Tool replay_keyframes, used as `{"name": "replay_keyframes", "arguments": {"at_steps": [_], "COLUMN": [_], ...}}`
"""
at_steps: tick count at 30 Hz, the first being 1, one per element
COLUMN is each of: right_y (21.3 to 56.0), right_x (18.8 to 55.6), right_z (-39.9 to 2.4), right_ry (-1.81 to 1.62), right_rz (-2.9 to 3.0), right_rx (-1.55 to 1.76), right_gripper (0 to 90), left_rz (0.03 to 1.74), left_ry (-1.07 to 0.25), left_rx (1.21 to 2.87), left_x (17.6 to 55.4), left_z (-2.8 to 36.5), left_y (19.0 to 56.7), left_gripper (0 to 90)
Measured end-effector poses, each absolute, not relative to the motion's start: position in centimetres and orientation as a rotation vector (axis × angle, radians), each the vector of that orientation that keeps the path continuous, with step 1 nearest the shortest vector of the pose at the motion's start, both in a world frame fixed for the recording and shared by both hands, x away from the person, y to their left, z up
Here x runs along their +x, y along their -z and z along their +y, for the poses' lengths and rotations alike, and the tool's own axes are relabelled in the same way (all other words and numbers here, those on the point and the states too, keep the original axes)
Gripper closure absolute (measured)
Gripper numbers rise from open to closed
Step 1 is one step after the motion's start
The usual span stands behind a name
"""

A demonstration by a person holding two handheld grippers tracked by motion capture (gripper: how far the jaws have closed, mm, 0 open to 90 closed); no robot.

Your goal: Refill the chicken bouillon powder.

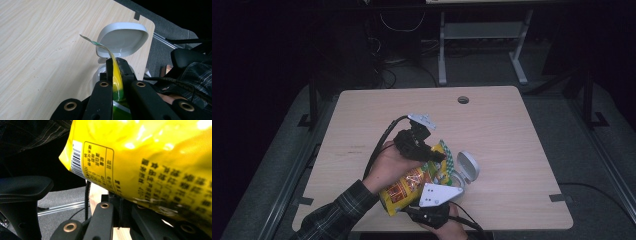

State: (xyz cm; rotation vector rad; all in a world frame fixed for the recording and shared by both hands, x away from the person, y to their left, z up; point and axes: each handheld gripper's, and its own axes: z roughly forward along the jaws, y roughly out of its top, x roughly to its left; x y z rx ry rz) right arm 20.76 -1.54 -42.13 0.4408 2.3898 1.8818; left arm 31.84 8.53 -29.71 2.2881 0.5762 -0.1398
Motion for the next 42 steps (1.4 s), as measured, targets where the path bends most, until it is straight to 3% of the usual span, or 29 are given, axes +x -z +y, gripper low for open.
{"name": "replay_keyframes", "arguments": {"at_steps": [42], "right_y": [42.0], "right_x": [20.8], "right_z": [-1.9], "right_ry": [-1.915], "right_rz": [2.371], "right_rx": [0.453], "right_gripper": [89.9], "left_rz": [0.595], "left_ry": [0.145], "left_rx": [2.339], "left_x": [32.2], "left_z": [7.5], "left_y": [29.6], "left_gripper": [89.9]}}
